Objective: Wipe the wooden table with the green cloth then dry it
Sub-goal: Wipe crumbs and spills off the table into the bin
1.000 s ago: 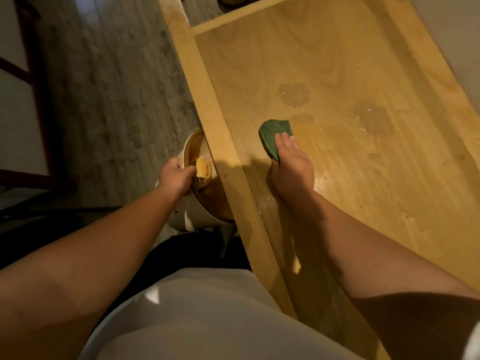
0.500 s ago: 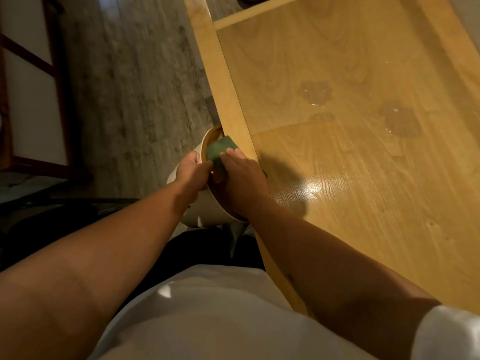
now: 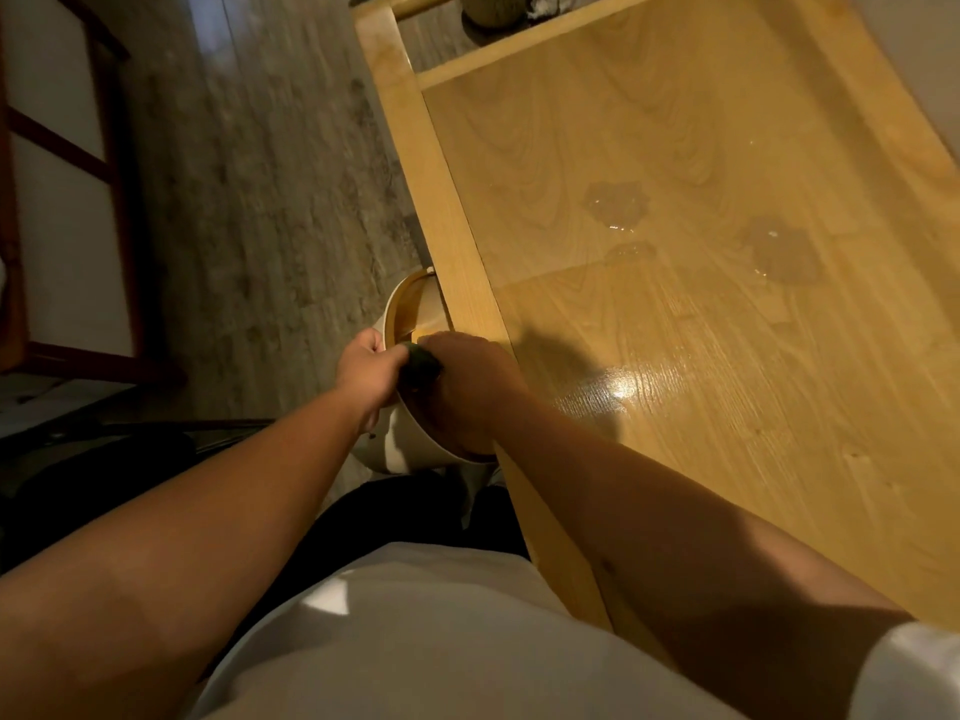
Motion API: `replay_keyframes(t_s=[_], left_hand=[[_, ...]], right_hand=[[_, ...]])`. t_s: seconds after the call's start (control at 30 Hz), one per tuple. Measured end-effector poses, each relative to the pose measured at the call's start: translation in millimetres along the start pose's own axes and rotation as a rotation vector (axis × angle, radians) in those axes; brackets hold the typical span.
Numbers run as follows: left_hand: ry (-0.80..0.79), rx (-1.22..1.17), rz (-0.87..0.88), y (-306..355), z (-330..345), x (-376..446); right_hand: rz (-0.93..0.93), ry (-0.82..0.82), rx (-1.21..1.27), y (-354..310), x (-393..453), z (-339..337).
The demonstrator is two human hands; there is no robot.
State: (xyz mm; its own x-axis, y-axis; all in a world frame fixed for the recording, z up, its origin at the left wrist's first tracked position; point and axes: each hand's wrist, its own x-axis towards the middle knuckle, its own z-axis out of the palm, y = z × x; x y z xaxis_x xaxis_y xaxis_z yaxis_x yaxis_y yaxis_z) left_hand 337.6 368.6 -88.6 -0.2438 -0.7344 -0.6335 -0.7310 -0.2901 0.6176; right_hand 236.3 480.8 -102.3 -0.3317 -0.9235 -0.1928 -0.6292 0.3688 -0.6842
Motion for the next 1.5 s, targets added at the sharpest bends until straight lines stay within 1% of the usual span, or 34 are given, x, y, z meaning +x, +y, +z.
replay_keyframes(t_s=[0.07,0.17,0.23,0.33,0.43,0.5,0.53,0.6,0.67,0.73,0.77,0.8,0.87,0.93,1.0,1.07,1.1,1.13,1.23,1.27,1.5], left_hand=[[-0.019,0.027,-0.002,1,0,0],[-0.084,0.038,-0.02,5,4,-2],[-0.097,0.026,-0.026,7,6,-4],[-0.074,0.017,-0.027,6,8,-8],[-0.091,-0.013,-0.042,5,4,-9],[-0.099,-0.042,-0.054,4,1,-8],[-0.1,-0.069,-0.063,3,-1,-8],[-0.096,-0.101,-0.074,2,-3,-7],[-0.075,-0.088,-0.081,1,-4,-7],[-0.047,-0.056,-0.072,1,-2,-6],[-0.035,-0.036,-0.067,2,-1,-6],[-0.024,-0.018,-0.068,3,2,-6],[-0.011,0.0,-0.075,6,8,-6],[-0.005,0.005,-0.079,9,13,-6],[-0.012,0.016,-0.086,11,17,-5],[-0.02,0.024,-0.099,12,17,-3],[-0.023,0.031,-0.105,12,16,-2],[-0.025,0.037,-0.11,11,16,-1],[-0.017,0.054,-0.117,10,16,2],[-0.009,0.055,-0.116,10,17,3],[0.032,0.039,-0.098,9,21,6]], right_hand=[[0.03,0.007,0.077,6,-5,-10],[0.019,0.031,0.103,17,-15,-18],[0.01,0.057,0.13,22,-21,-18],[0.03,0.134,0.161,25,-24,-17],[0.036,0.203,0.216,26,-25,-18],[0.05,0.289,0.276,27,-28,-21],[0.092,0.354,0.301,30,-29,-24],[0.282,0.47,0.401,41,-34,-36],[0.453,0.549,0.592,60,-43,-54],[0.551,0.625,0.766,83,-56,-75],[0.58,0.679,0.789,94,-63,-86],[0.588,0.747,0.758,104,-70,-97],[0.559,0.88,0.572,127,-79,-120],[0.543,0.951,0.337,152,-86,-141],[0.536,0.983,0.198,180,-93,-157],[0.586,0.977,0.126,204,-99,-170],[0.623,0.944,0.086,214,-101,-174],[0.66,0.882,0.03,223,-101,-176],[0.732,0.62,-0.151,239,-101,-178],[0.73,0.578,-0.171,240,-100,-178],[0.729,0.507,-0.231,237,-94,-178]])
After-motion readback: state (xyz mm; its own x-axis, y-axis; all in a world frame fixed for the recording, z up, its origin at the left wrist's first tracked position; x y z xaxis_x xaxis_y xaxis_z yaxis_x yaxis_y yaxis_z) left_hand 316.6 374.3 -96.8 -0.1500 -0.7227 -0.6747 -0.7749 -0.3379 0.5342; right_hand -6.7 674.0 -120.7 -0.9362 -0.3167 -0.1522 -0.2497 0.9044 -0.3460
